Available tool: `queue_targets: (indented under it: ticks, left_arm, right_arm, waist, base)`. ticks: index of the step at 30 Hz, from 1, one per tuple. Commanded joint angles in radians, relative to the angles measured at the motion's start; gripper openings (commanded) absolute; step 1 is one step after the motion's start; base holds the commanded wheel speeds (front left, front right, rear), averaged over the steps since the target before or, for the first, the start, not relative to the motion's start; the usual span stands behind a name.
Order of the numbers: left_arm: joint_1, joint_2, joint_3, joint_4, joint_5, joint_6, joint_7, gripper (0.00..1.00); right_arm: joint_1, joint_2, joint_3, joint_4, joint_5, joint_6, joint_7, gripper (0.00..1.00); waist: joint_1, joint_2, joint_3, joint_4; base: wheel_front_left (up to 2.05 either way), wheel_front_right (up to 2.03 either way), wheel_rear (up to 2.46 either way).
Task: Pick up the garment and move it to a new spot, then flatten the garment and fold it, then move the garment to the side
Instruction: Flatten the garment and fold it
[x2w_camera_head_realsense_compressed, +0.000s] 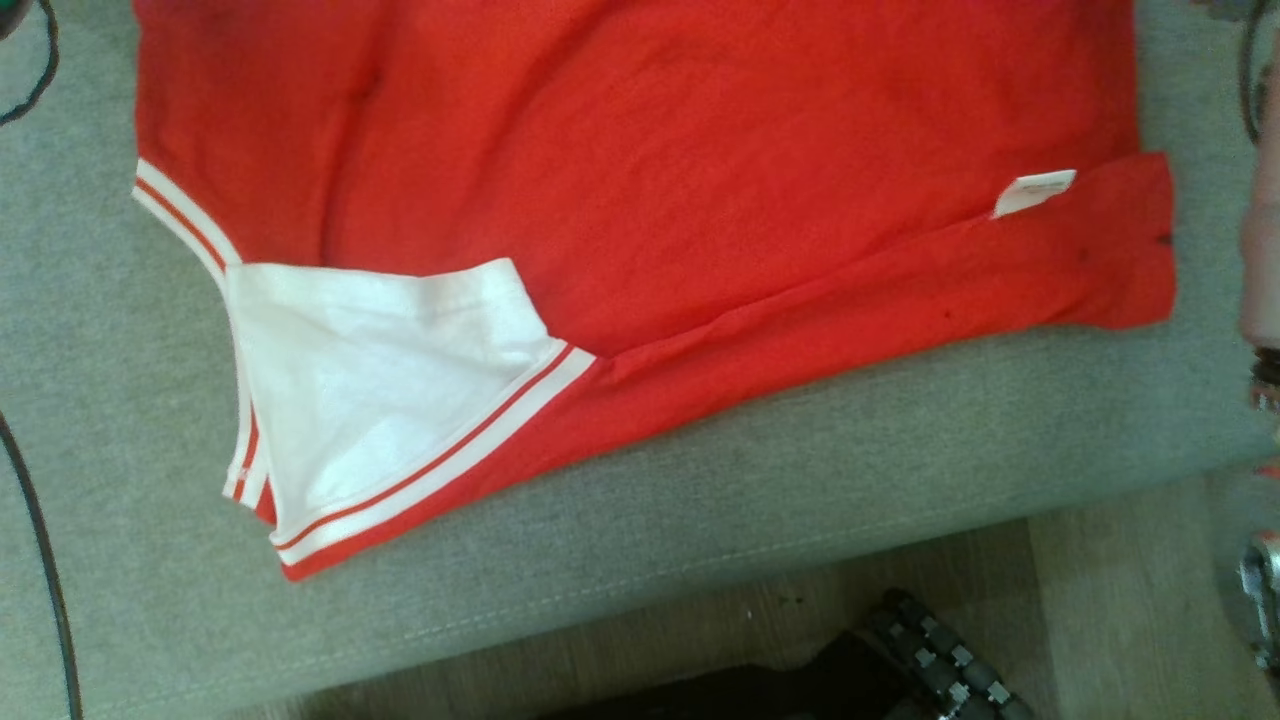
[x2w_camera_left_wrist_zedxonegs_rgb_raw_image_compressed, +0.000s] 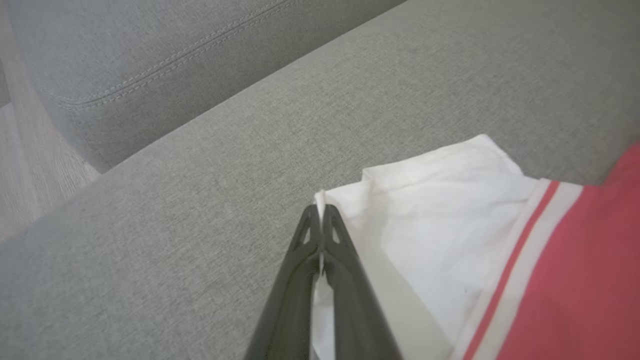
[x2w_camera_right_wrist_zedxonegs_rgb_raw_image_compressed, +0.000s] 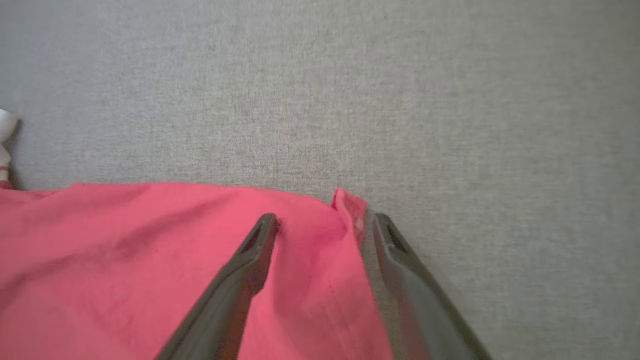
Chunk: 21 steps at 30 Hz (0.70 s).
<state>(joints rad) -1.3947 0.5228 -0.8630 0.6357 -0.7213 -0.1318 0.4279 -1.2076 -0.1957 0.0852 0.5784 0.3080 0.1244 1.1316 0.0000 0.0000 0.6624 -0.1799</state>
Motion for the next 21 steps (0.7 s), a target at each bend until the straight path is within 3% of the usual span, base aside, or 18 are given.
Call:
queue_targets:
  ticks: [1, 3, 4, 9, 21]
  left_arm:
    - [-0.059, 0.031, 0.020, -0.020, -0.009, 0.001, -0.011, 0.00]
    - [-0.069, 0.031, 0.004, -0.013, -0.019, 0.001, -0.019, 0.00]
    - [-0.073, 0.030, -0.004, -0.009, -0.024, 0.001, -0.024, 0.00]
    - [-0.100, 0.032, -0.036, 0.013, -0.037, 0.001, -0.068, 0.00]
    - [-0.155, 0.046, -0.030, 0.081, -0.059, 0.001, -0.282, 0.00]
  right_arm:
    - [-0.033, 0.023, -0.011, -0.006, -0.035, 0.006, 0.023, 0.57]
    - [-0.050, 0.036, -0.030, 0.033, -0.071, 0.006, 0.045, 0.38]
    - [-0.057, 0.041, -0.042, 0.050, -0.088, 0.006, 0.055, 0.00]
    - [-0.087, 0.070, -0.124, 0.075, -0.121, 0.006, -0.003, 0.00]
    - [-0.100, 0.082, -0.255, 0.106, -0.009, 0.006, -0.250, 0.00]
  waist:
    - [0.0000, 0.0000, 0.006, 0.007]
    - [0.0000, 0.0000, 0.009, 0.012]
    - [0.0000, 0.0000, 0.010, 0.014]
    - [0.0000, 0.0000, 0.010, 0.030]
    - [0.0000, 0.0000, -0.006, 0.053]
  base:
    - [0.00, 0.00, 0.00]
    - [0.00, 0.00, 0.00]
    - [0.00, 0.00, 0.00]
    - [0.00, 0.00, 0.00]
    - [0.00, 0.00, 0.00]
